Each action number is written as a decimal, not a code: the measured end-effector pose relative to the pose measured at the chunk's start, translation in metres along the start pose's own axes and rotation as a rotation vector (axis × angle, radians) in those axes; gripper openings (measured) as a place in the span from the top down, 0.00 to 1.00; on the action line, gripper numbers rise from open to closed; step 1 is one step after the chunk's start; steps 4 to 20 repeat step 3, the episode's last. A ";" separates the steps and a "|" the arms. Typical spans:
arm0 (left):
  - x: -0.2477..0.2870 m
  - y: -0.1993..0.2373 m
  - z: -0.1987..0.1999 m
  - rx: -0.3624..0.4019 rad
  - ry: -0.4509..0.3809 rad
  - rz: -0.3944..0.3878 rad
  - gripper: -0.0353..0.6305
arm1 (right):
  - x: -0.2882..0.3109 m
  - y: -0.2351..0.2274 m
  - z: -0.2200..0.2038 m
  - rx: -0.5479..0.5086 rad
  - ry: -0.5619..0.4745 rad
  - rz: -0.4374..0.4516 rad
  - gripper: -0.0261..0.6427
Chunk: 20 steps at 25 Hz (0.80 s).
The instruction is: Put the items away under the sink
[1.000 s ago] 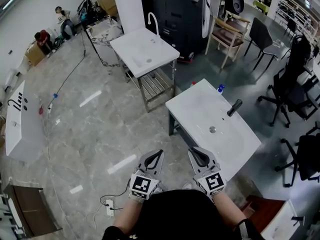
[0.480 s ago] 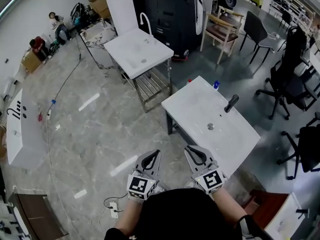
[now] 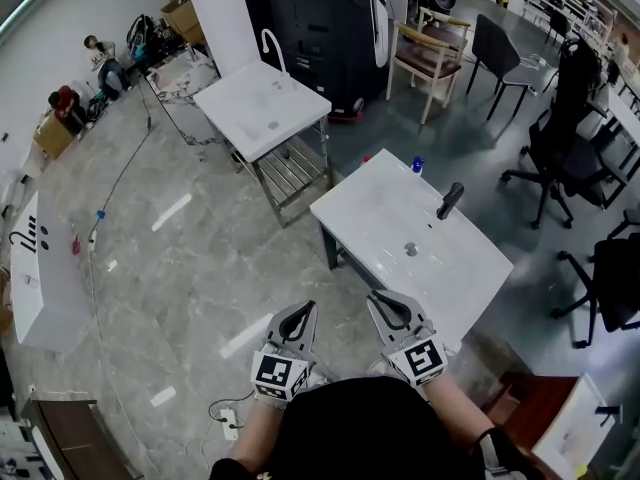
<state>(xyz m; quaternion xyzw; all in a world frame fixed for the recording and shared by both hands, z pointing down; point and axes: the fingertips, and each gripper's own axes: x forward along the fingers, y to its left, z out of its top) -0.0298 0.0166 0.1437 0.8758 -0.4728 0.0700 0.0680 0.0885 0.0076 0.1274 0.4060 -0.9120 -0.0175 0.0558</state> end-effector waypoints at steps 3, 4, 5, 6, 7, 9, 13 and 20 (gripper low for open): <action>0.001 -0.008 0.001 0.000 -0.001 -0.003 0.91 | -0.005 0.003 0.005 -0.008 0.011 0.029 0.88; 0.001 -0.008 0.001 0.000 -0.001 -0.003 0.91 | -0.005 0.003 0.005 -0.008 0.011 0.029 0.88; 0.001 -0.008 0.001 0.000 -0.001 -0.003 0.91 | -0.005 0.003 0.005 -0.008 0.011 0.029 0.88; 0.001 -0.008 0.001 0.000 -0.001 -0.003 0.91 | -0.005 0.003 0.005 -0.008 0.011 0.029 0.88; 0.001 -0.008 0.001 0.000 -0.001 -0.003 0.91 | -0.005 0.003 0.005 -0.008 0.011 0.029 0.88; 0.001 -0.008 0.001 0.000 -0.001 -0.003 0.91 | -0.005 0.003 0.005 -0.008 0.011 0.029 0.88; 0.001 -0.008 0.001 0.000 -0.001 -0.003 0.91 | -0.005 0.003 0.005 -0.008 0.011 0.029 0.88; 0.001 -0.008 0.001 0.000 -0.001 -0.003 0.91 | -0.005 0.003 0.005 -0.008 0.011 0.029 0.88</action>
